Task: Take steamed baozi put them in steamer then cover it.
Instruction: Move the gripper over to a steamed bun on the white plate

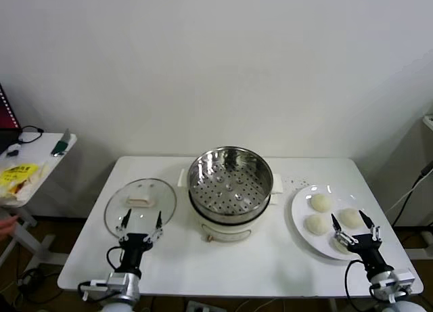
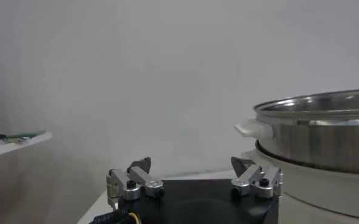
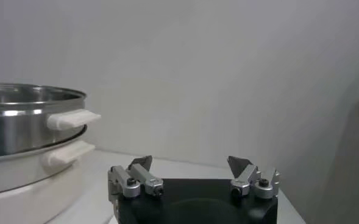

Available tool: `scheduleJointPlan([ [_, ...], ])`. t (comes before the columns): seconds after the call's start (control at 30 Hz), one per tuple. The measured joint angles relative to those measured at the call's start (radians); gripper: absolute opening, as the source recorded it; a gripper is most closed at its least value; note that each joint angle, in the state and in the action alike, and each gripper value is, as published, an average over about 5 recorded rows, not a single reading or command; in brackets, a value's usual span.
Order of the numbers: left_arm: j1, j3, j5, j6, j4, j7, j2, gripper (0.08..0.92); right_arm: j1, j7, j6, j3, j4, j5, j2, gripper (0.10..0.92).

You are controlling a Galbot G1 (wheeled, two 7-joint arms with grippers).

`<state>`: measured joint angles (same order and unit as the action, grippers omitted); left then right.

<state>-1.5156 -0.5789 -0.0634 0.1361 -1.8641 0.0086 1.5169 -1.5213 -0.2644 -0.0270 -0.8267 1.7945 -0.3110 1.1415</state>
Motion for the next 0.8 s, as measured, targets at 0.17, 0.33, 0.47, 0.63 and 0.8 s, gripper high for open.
scheduleJointPlan([
  [0.17, -0.004, 0.006, 0.001, 0.002, -0.001, -0.005, -0.007, 0.823, 0.049, -0.077, 0.07, 0.015, -0.027, 0.055, -0.092, 0.823],
  [0.33, -0.012, 0.015, 0.004, 0.004, -0.005, -0.007, -0.017, 0.823, 0.142, -0.205, 0.15, 0.074, -0.09, 0.123, -0.257, 0.823],
  [0.47, -0.017, 0.017, 0.006, 0.005, -0.007, -0.008, -0.022, 0.823, 0.263, -0.314, 0.186, 0.179, -0.164, 0.172, -0.396, 0.823],
  [0.63, -0.022, 0.017, 0.009, 0.007, -0.005, -0.011, -0.029, 0.823, 0.49, -0.449, 0.208, 0.399, -0.276, 0.224, -0.54, 0.823],
  [0.8, -0.026, 0.016, 0.015, 0.003, -0.007, -0.014, -0.038, 0.823, 0.742, -0.58, 0.217, 0.659, -0.378, 0.273, -0.623, 0.823],
])
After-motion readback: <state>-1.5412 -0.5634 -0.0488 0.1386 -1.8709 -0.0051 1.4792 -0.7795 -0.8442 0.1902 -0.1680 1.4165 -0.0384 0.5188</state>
